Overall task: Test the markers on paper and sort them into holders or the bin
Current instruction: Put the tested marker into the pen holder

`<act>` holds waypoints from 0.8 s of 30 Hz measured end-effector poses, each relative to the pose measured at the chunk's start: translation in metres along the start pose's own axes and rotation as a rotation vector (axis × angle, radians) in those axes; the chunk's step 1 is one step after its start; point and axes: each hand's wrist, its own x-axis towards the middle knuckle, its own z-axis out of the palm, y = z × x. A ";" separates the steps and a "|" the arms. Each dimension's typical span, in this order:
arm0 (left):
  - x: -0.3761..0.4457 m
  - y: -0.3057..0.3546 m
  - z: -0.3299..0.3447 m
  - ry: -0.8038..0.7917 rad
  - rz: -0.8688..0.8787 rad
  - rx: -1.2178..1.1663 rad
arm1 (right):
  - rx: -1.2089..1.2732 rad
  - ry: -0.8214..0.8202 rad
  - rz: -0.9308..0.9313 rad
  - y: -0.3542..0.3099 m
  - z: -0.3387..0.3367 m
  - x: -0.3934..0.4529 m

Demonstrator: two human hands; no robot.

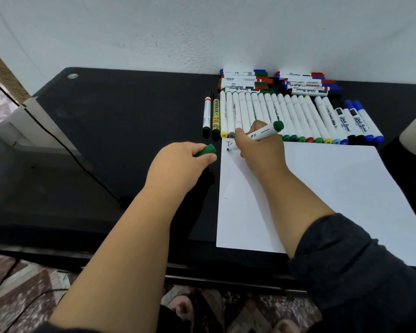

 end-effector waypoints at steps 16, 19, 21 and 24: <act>0.001 -0.002 0.000 0.014 0.014 0.009 | 0.071 0.042 0.033 -0.002 -0.006 -0.002; 0.001 -0.002 0.001 0.011 0.006 0.003 | 0.042 0.040 0.023 -0.002 -0.005 -0.002; 0.000 -0.002 0.001 0.009 0.011 -0.003 | 0.029 0.045 0.017 -0.002 -0.005 -0.002; 0.001 -0.002 0.002 0.016 0.023 0.004 | 0.028 0.058 0.017 -0.003 -0.006 -0.002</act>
